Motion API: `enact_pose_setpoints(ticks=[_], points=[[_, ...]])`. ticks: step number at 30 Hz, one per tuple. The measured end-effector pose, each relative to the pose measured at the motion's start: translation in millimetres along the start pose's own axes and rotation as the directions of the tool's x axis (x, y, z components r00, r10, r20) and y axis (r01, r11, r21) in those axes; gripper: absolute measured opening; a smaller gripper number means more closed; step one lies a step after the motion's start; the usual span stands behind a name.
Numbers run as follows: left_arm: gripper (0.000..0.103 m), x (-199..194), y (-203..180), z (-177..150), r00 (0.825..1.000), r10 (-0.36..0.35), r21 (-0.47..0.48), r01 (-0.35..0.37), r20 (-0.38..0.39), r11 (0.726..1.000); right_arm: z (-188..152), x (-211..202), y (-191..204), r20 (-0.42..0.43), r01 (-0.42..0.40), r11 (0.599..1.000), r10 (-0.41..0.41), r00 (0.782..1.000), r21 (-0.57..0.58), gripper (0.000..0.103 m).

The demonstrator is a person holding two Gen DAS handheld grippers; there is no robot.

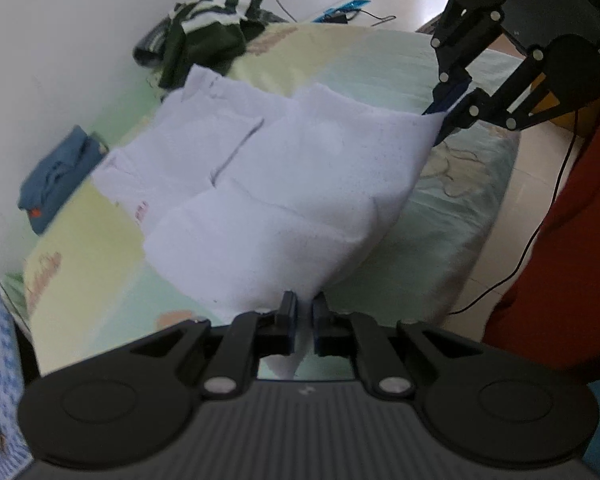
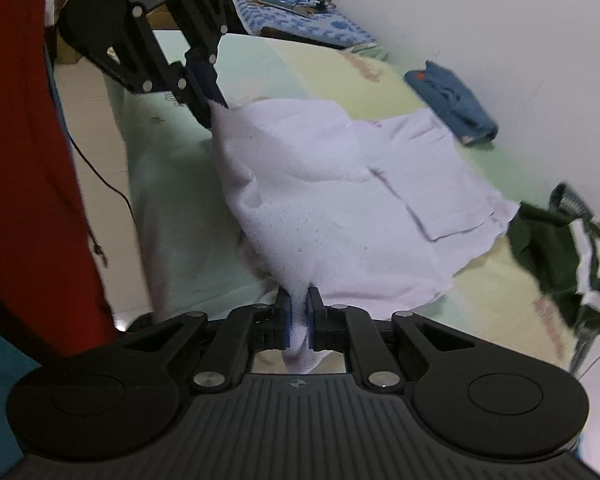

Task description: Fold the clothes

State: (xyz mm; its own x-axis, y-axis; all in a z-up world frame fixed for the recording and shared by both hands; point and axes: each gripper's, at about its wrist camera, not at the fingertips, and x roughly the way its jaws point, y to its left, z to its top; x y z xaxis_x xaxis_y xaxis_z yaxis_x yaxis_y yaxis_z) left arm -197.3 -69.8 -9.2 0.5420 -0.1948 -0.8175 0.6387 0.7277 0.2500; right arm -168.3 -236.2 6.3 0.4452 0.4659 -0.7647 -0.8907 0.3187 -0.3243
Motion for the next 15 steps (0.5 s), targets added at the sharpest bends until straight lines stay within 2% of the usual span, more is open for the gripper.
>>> enact_pose_setpoints(ticks=[6, 11, 13, 15], points=[[0.005, 12.0, -2.2, -6.1, 0.999, -0.028, -0.015, 0.027, -0.029, 1.0, -6.7, 15.5, 5.5, -0.031, -0.026, 1.0, 0.026, 0.999, 0.009, 0.008], [0.006, 17.9, 0.2, -11.4, 0.998, -0.033, -0.012, 0.033, -0.048, 0.999, -12.7, 24.5, 6.6, -0.062, -0.027, 0.999, 0.024, 0.998, -0.039, 0.01], [0.011, 18.0, 3.5, -12.4, 0.998, -0.036, -0.005, 0.036, -0.05, 0.999, -15.5, 24.0, 7.6, -0.068, -0.024, 0.997, 0.019, 0.998, -0.074, 0.011], [0.011, 19.2, 7.5, -13.8, 0.997, -0.044, -0.006, 0.044, -0.058, 0.999, -16.9, 23.5, 7.3, -0.072, -0.026, 0.997, 0.021, 0.997, -0.069, 0.011]])
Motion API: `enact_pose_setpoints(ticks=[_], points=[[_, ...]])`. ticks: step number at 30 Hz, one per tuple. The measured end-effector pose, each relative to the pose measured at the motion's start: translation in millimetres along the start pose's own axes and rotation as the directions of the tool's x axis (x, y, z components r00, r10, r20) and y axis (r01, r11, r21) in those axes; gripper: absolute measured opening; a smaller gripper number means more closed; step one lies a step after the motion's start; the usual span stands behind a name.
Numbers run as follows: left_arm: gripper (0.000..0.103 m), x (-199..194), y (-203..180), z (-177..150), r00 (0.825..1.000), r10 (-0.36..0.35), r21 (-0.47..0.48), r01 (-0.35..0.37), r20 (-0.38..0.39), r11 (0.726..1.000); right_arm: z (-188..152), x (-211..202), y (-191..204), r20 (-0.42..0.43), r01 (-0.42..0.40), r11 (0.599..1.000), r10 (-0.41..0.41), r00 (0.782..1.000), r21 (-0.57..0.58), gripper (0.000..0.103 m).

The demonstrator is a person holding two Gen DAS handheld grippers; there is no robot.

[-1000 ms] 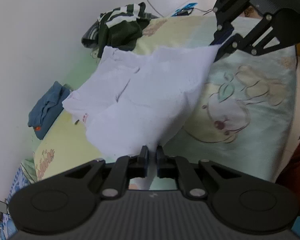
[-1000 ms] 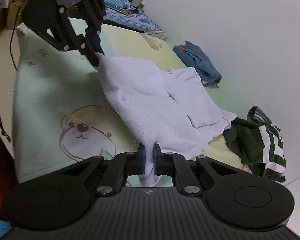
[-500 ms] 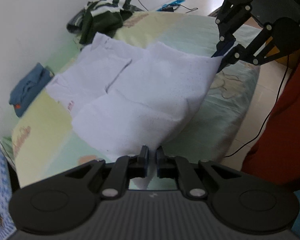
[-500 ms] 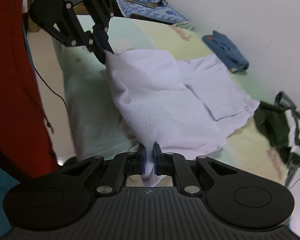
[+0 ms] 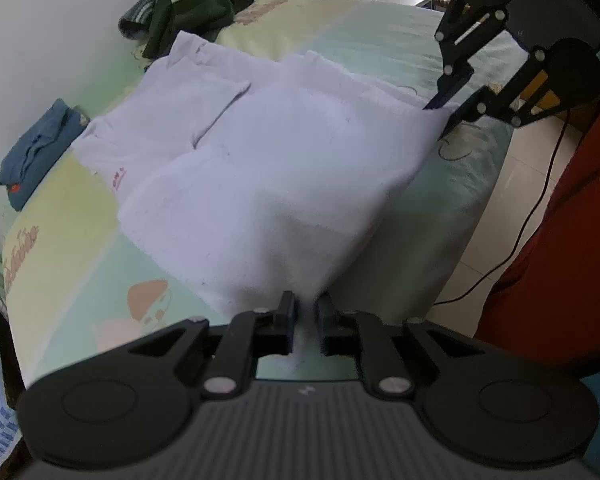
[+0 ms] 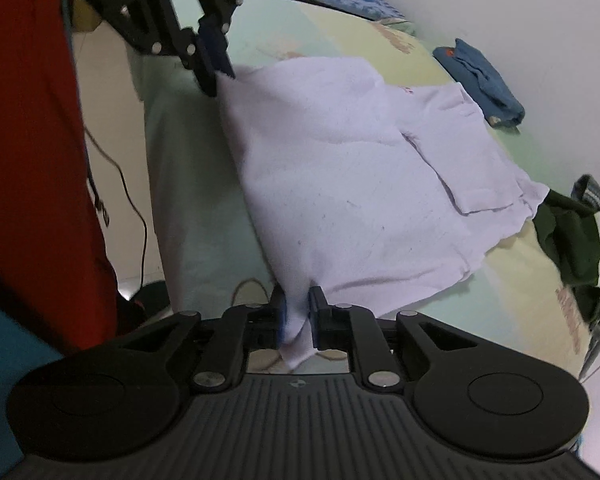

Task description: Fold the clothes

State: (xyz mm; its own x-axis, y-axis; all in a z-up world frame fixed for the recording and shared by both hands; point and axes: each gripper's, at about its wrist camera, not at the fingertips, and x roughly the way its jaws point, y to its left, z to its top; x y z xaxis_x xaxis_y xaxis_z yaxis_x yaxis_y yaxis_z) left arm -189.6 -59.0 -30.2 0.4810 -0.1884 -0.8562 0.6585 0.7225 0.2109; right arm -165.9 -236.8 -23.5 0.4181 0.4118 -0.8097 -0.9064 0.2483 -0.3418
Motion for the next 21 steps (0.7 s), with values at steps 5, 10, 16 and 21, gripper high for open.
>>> enact_pose_setpoints(ticks=[5, 10, 16, 21], points=[[0.01, 3.0, -3.9, -1.5, 1.0, -0.012, 0.011, 0.012, -0.008, 1.0, -2.0, -1.1, -1.9, -0.024, -0.017, 1.0, 0.018, 1.0, 0.012, 0.013], [0.01, 3.2, 1.9, -2.5, 0.999, -0.039, -0.007, 0.039, -0.011, 0.999, -2.5, -2.4, -10.9, -0.068, -0.061, 0.996, 0.065, 0.996, 0.058, 0.014], [0.01, -3.9, 9.7, -0.5, 0.997, -0.08, -0.032, 0.08, -0.015, 0.996, 0.7, -13.8, -22.1, -0.084, -0.094, 0.992, 0.101, 0.991, 0.079, 0.013], [0.016, -37.7, 26.6, 5.0, 0.984, -0.178, -0.065, 0.178, 0.018, 0.982, 4.5, -25.6, -59.7, 0.005, -0.086, 0.945, 0.089, 0.996, 0.315, 0.015]])
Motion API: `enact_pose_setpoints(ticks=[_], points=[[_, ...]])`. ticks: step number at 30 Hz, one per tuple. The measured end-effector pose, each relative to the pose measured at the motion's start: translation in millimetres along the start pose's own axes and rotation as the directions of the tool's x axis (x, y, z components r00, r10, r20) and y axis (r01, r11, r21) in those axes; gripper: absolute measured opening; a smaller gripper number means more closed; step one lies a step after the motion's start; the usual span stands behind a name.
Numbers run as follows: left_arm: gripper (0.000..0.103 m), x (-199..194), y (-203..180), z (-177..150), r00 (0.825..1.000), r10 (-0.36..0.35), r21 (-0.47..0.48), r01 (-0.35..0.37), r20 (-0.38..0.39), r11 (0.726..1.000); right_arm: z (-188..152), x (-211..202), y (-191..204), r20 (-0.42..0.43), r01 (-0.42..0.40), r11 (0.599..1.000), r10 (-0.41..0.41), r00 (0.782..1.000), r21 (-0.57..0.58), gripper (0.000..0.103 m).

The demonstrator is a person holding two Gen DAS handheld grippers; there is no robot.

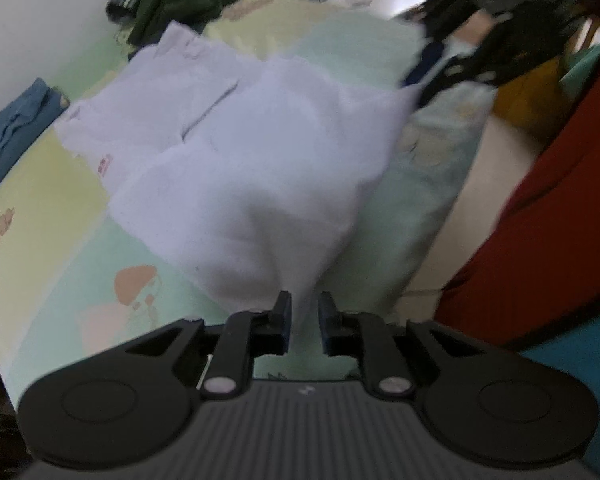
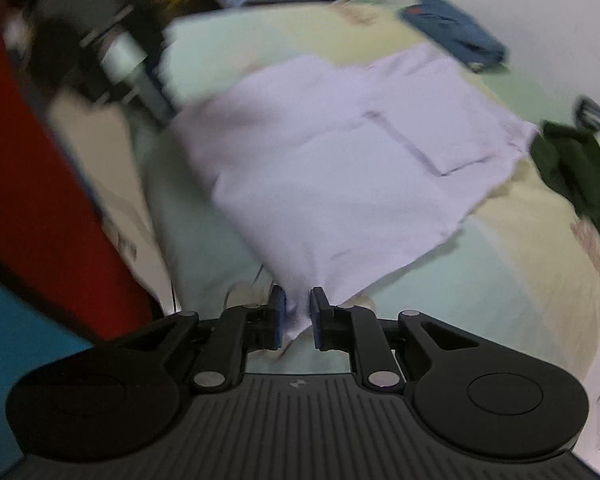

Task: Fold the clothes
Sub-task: 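Open both grippers and withdraw them from the folded shirt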

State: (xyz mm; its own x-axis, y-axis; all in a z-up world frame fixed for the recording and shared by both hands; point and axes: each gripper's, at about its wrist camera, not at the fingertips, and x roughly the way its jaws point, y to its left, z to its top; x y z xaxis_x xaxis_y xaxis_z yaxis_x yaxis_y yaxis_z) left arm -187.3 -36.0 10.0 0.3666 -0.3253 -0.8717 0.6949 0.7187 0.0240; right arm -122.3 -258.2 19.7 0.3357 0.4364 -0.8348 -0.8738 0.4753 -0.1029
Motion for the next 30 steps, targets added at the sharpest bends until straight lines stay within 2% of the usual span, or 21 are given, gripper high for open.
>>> enact_pose_setpoints(ticks=[2, 4, 6, 8, 12, 13, 19, 24, 27, 28, 29, 30], points=[[0.02, -14.6, 6.7, 6.4, 0.999, -0.039, -0.009, 0.039, 0.02, 0.999, 4.5, 0.8, -12.4, 0.009, -0.02, 0.996, 0.019, 1.0, 0.087, 0.018], [0.03, -23.6, 14.5, 15.9, 0.997, -0.045, -0.014, 0.046, 0.057, 0.999, 5.6, 0.3, -17.4, 0.003, -0.07, 0.992, 0.07, 0.998, 0.107, 0.019], [0.034, -18.5, 24.4, 24.7, 0.996, -0.021, -0.031, 0.024, 0.084, 0.999, 6.6, -0.6, -21.9, -0.002, -0.121, 0.985, 0.122, 0.993, 0.123, 0.02], [0.037, -3.1, 35.4, 33.9, 0.996, 0.012, -0.037, -0.009, 0.092, 0.999, 11.9, -2.4, -26.3, 0.016, -0.134, 0.981, 0.133, 0.991, 0.141, 0.021], [0.037, 36.6, 58.6, 46.7, 0.993, 0.096, -0.067, -0.092, 0.073, 0.994, 27.6, -1.2, -45.3, 0.134, -0.175, 0.943, 0.142, 0.981, 0.283, 0.031], [0.037, 46.0, 65.3, 48.2, 0.992, 0.107, -0.085, -0.101, 0.064, 0.991, 31.2, 2.6, -50.1, 0.142, -0.181, 0.932, 0.143, 0.98, 0.313, 0.031], [0.039, 71.5, 88.7, 46.9, 0.994, 0.085, -0.137, -0.076, 0.063, 0.988, 36.5, 47.0, -66.9, 0.122, -0.014, 0.901, -0.043, 0.992, 0.433, 0.031], [0.043, 71.3, 96.6, 38.9, 0.996, 0.039, -0.147, -0.027, 0.077, 0.989, 30.1, 71.3, -72.0, 0.038, 0.061, 0.884, -0.089, 0.995, 0.464, 0.022], [0.043, 68.1, 99.4, 41.2, 0.995, 0.025, -0.143, -0.011, 0.098, 0.99, 36.8, 65.4, -74.6, 0.014, 0.097, 0.89, -0.115, 0.993, 0.446, 0.022], [0.044, 66.5, 99.4, 43.2, 0.994, 0.024, -0.136, -0.01, 0.107, 0.991, 41.2, 63.9, -79.0, 0.033, 0.111, 0.879, -0.142, 0.989, 0.464, 0.023], [0.048, 64.2, 100.7, 46.3, 0.991, 0.019, -0.13, -0.002, 0.129, 0.991, 45.7, 62.6, -83.9, 0.056, 0.123, 0.865, -0.172, 0.984, 0.486, 0.025], [0.059, 62.4, 103.4, 49.9, 0.988, 0.01, -0.127, 0.009, 0.151, 0.992, 50.2, 61.2, -88.9, 0.079, 0.135, 0.851, -0.202, 0.976, 0.508, 0.03]])
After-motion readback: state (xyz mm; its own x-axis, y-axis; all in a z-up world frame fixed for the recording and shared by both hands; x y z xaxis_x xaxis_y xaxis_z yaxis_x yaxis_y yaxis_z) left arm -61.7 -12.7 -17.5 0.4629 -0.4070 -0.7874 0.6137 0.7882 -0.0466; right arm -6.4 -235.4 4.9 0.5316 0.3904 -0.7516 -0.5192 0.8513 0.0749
